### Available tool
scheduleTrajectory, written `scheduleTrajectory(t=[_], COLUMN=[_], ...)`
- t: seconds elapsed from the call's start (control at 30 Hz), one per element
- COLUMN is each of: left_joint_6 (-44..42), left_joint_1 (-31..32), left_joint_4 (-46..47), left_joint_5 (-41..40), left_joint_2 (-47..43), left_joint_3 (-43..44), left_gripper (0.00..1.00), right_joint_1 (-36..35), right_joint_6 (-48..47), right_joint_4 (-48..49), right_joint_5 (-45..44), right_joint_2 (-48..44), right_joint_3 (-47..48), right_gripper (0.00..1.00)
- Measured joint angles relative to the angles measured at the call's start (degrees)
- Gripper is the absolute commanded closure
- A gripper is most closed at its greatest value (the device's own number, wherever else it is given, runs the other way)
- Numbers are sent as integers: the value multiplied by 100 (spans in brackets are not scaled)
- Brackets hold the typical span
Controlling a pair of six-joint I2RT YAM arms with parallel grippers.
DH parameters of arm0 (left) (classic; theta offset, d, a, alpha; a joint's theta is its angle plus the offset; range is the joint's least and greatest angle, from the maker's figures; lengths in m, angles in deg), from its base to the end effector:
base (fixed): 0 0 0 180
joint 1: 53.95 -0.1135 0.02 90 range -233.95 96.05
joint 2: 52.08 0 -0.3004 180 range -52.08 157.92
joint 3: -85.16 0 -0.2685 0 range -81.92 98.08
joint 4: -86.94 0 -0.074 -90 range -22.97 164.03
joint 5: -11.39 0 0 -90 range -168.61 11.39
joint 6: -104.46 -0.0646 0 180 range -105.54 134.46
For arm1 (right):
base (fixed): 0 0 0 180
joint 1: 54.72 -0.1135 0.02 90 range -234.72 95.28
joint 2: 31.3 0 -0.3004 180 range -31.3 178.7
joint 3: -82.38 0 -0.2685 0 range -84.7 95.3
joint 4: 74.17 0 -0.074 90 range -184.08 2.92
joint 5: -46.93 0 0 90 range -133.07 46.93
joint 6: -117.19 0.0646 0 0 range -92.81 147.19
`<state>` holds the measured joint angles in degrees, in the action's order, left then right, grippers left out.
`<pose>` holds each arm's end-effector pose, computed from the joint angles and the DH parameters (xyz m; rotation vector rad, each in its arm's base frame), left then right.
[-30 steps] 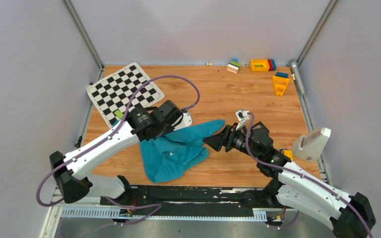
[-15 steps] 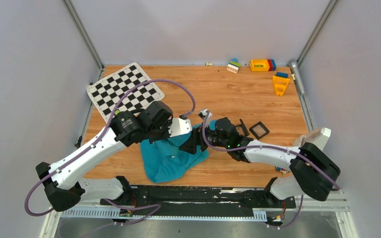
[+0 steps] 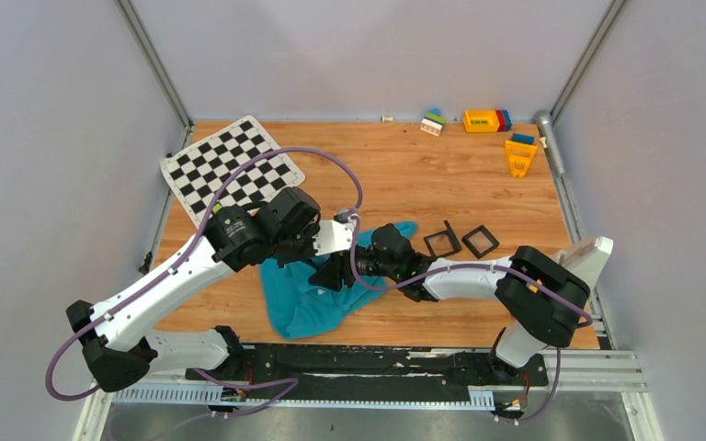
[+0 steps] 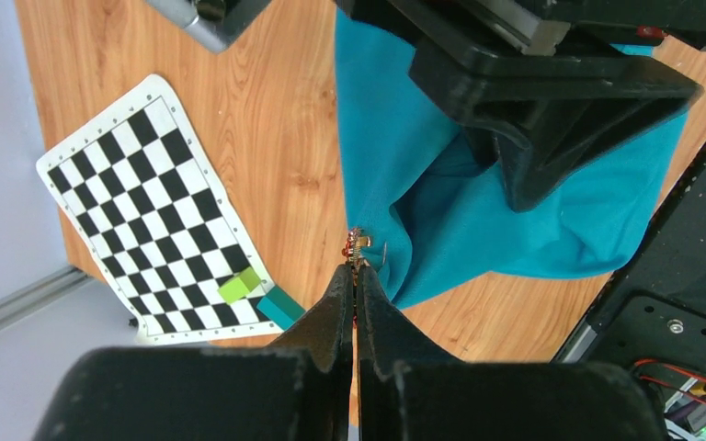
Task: Remove the brooch from the garment
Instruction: Remove the brooch from the clothes.
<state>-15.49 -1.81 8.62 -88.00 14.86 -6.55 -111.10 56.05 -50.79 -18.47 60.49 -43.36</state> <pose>0.1479 -0.1731 0.3722 1.6245 1.9602 0.0599 0.1830 0.3239 0.2177 -0.8128 1.8782 1.3882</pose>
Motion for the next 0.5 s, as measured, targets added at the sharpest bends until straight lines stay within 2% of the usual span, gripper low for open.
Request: scheduleTrajectory(t=[0.07,0.3,0.5], left_joint_6=[0,0,15], left_joint_1=[0,0,0], left_joint_4=[-2,7,125], left_joint_5=[35,52,59], left_joint_2=[0,-7,-37], left_joint_3=[0,-2,-7], left_gripper=[100,100,100], right_joint_1=[-13,111,717], right_joint_6=[4,256,975], right_joint_4=[46,-33,-216], right_joint_5=[-7,-706,-1296], right_joint_2=[9,-505,-1320], right_joint_3=[-2,-321,-962], right_gripper=[99,100,100])
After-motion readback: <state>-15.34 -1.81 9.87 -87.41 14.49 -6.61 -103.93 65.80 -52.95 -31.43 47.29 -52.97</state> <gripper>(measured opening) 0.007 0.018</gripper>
